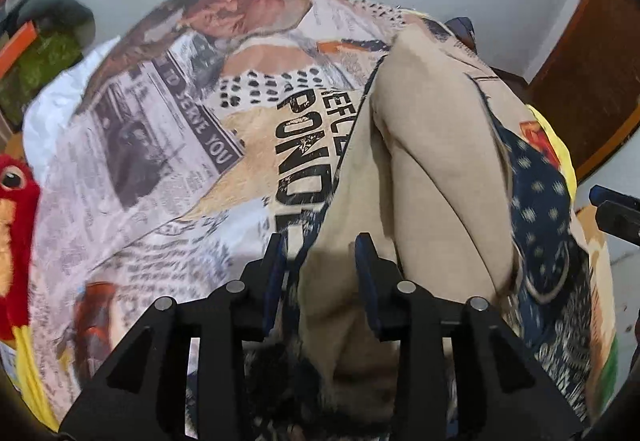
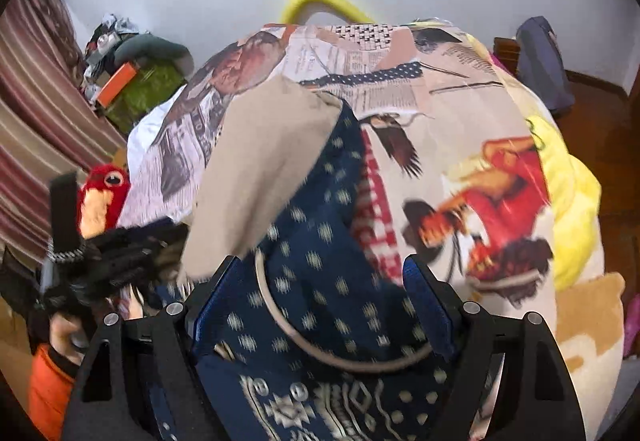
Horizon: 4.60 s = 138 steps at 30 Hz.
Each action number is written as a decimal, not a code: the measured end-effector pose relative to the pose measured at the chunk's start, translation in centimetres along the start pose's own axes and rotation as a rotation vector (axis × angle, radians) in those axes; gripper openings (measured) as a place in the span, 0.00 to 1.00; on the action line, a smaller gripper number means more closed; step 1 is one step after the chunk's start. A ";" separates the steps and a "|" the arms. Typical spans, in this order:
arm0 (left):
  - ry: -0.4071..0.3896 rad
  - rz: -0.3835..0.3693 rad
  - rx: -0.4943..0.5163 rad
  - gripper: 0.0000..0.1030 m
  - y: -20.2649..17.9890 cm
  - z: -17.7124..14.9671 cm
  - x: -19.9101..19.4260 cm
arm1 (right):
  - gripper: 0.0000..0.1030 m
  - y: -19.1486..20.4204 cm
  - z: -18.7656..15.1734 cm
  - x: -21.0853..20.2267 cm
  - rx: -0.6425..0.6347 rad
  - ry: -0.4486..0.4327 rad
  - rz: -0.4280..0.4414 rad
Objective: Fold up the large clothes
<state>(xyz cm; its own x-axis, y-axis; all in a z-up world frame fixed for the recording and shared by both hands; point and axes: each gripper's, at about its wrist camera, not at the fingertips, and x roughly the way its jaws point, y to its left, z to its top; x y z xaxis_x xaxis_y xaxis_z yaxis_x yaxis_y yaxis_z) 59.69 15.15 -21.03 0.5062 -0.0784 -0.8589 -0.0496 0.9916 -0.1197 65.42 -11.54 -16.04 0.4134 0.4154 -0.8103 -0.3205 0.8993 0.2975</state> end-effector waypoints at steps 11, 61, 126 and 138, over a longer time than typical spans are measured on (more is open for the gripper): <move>0.012 -0.066 -0.038 0.35 -0.8 1.8 3.5 | 0.70 0.3 4.1 8.4 0.110 0.065 -0.005; 0.029 -0.065 0.132 0.05 -3.3 -24.5 -10.4 | 0.09 2.1 -23.0 -6.4 -0.223 0.082 -0.235; -0.053 -0.237 0.393 0.06 -11.8 -28.6 -18.8 | 0.09 6.9 -24.2 -17.9 -0.113 -0.003 -0.025; -0.034 -0.221 0.344 0.47 -10.2 -32.2 -20.5 | 0.09 12.0 -25.9 -12.1 -0.209 0.121 -0.054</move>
<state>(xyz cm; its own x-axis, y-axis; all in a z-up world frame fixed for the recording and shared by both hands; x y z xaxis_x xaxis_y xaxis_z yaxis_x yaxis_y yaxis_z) 22.11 3.33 -18.18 0.5008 -0.2952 -0.8137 0.3510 0.9285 -0.1209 34.51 -9.32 -15.75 0.3334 0.3364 -0.8807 -0.4748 0.8669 0.1514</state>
